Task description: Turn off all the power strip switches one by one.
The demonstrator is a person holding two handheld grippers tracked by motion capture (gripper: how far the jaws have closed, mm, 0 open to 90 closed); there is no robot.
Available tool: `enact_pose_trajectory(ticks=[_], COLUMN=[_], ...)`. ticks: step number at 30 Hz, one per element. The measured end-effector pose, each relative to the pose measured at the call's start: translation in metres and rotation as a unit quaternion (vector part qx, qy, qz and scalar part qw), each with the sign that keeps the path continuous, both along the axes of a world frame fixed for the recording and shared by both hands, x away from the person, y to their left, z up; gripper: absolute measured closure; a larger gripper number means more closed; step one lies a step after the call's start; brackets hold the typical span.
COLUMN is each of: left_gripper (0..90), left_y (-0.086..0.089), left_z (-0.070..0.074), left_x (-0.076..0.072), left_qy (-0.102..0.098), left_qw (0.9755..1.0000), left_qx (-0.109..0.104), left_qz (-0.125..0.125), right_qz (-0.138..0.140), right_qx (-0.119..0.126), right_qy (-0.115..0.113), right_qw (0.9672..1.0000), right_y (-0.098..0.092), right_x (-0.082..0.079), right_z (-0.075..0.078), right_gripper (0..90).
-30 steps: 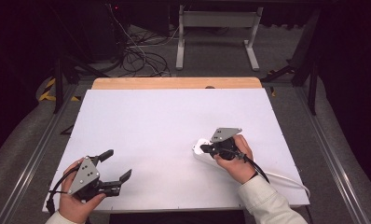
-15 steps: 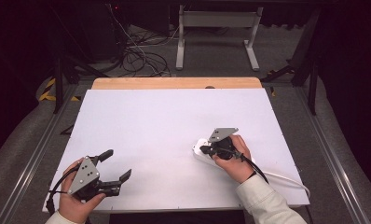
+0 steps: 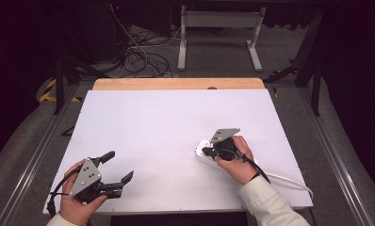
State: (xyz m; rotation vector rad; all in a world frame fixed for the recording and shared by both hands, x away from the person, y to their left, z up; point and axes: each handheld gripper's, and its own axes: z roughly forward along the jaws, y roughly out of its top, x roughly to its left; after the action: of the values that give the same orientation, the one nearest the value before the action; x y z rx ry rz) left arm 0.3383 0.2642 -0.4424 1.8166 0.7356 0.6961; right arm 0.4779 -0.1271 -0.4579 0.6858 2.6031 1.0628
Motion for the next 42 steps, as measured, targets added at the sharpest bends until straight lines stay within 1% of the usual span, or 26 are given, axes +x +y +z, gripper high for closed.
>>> enact_pose_trajectory(ticks=[2, 8, 11, 16, 17, 18, 20, 21, 22, 23, 25, 27, 28, 30, 33, 37, 38, 39, 42], left_gripper=[14.3, 14.3, 14.3, 14.3, 14.3, 14.3, 14.3, 14.3, 14.3, 14.3, 14.3, 14.3, 14.3, 14.3, 14.3, 14.3, 14.3, 14.3, 14.3], left_y=[0.000, -0.001, -0.001, 0.000, -0.001, 0.000, 0.000, 0.000, 0.001, 0.001, 0.002, 0.003, 0.003, 0.002, 0.002, 0.003, 0.003, 0.003, 0.004], left_z=[0.000, 0.000, 0.001, 0.001, 0.001, 0.001, 0.001, 0.001, 0.001, 0.000, 0.000, -0.001, -0.001, -0.002, -0.001, -0.001, -0.001, -0.002, -0.002], left_x=[0.000, -0.001, -0.001, -0.001, -0.001, -0.001, -0.001, -0.001, -0.001, -0.001, 0.000, 0.000, 0.000, 0.000, -0.001, -0.001, -0.001, -0.001, 0.000], left_qy=[0.000, 0.003, 0.002, -0.001, 0.002, 0.000, 0.001, 0.001, 0.002, 0.003, 0.004, 0.002, 0.003, 0.005, 0.003, 0.001, 0.001, 0.005, 0.005], left_qw=[1.0000, 1.0000, 1.0000, 1.0000, 1.0000, 1.0000, 1.0000, 1.0000, 1.0000, 1.0000, 1.0000, 1.0000, 1.0000, 1.0000, 1.0000, 1.0000, 1.0000, 1.0000, 1.0000], left_qx=[-0.001, -0.003, -0.003, -0.002, -0.004, -0.001, 0.000, -0.003, -0.001, -0.002, -0.003, 0.000, -0.002, -0.001, 0.003, 0.002, 0.002, -0.003, -0.001], left_qz=[-0.001, -0.001, -0.002, 0.000, -0.001, -0.001, 0.000, 0.000, 0.000, 0.001, 0.001, 0.002, 0.003, 0.002, 0.002, 0.002, 0.003, 0.004, 0.005], right_qz=[-0.002, -0.007, -0.011, -0.013, -0.013, -0.013, -0.012, -0.013, -0.015, -0.014, -0.011, -0.009, -0.009, -0.009, -0.009, -0.012, -0.014, -0.016, -0.023], right_qx=[-0.003, -0.011, -0.009, -0.009, -0.009, -0.008, -0.002, 0.015, 0.004, 0.002, 0.021, 0.039, 0.048, 0.057, 0.054, 0.050, 0.049, 0.049, 0.046], right_qy=[-0.003, -0.001, 0.006, 0.006, 0.005, 0.004, 0.004, 0.002, -0.001, -0.005, -0.012, -0.030, -0.036, -0.038, -0.034, -0.031, -0.030, -0.028, -0.023], right_qw=[1.0000, 0.9999, 0.9999, 0.9999, 0.9999, 0.9999, 0.9999, 0.9998, 0.9999, 0.9999, 0.9996, 0.9987, 0.9982, 0.9976, 0.9979, 0.9982, 0.9982, 0.9983, 0.9984], right_y=[0.001, 0.003, 0.002, 0.003, 0.003, 0.003, 0.001, -0.001, -0.001, -0.002, -0.003, -0.005, -0.007, -0.011, -0.014, -0.018, -0.020, -0.022, -0.031], right_x=[-0.001, -0.002, 0.000, -0.001, -0.001, -0.001, -0.001, 0.000, 0.000, -0.001, -0.002, -0.006, -0.007, -0.011, -0.015, -0.017, -0.018, -0.019, -0.021], right_z=[0.000, 0.001, 0.001, 0.000, 0.000, 0.000, 0.000, 0.002, 0.003, 0.003, 0.005, 0.013, 0.018, 0.024, 0.026, 0.025, 0.025, 0.025, 0.022], right_gripper=[90.0, 90.0, 90.0, 90.0, 90.0, 90.0, 90.0, 90.0, 90.0, 90.0, 90.0, 90.0, 90.0, 90.0, 90.0, 90.0, 90.0, 90.0, 90.0])
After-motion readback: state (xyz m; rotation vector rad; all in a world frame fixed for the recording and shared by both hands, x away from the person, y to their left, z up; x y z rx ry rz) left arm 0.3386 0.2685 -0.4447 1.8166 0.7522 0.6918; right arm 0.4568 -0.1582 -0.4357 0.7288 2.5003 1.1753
